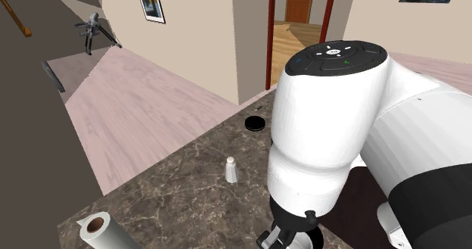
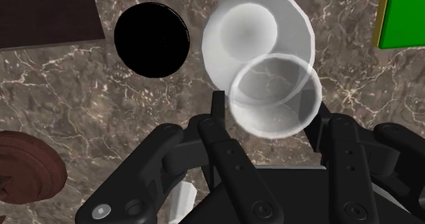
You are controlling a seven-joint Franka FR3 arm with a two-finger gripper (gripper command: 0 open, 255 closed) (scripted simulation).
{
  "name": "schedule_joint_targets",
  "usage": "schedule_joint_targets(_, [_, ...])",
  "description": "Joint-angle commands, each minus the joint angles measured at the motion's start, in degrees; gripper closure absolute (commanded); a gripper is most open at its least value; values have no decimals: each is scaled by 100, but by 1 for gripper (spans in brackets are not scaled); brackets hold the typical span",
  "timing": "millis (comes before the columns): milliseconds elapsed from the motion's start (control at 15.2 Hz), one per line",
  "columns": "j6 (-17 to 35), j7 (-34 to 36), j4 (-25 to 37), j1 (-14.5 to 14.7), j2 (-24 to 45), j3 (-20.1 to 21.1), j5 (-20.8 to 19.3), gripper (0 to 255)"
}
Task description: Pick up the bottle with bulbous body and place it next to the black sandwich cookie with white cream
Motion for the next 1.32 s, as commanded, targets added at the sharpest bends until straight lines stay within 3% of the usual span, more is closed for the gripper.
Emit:
schedule_joint_targets(0, [4, 0, -2, 0, -1, 0, 1, 255])
schedule_joint_targets(132, [4, -1, -2, 0, -1, 0, 1, 255])
schedule_joint_targets(198, [4, 0, -1, 0, -1, 0, 1, 0])
schedule_joint_targets(528, [4, 0, -1, 0, 0, 1, 1, 0])
schedule_joint_targets(792, [-762, -6, 537, 52, -212, -354, -93, 0])
schedule_joint_targets(1254, [-762, -5, 537, 54, -211, -356, -94, 0])
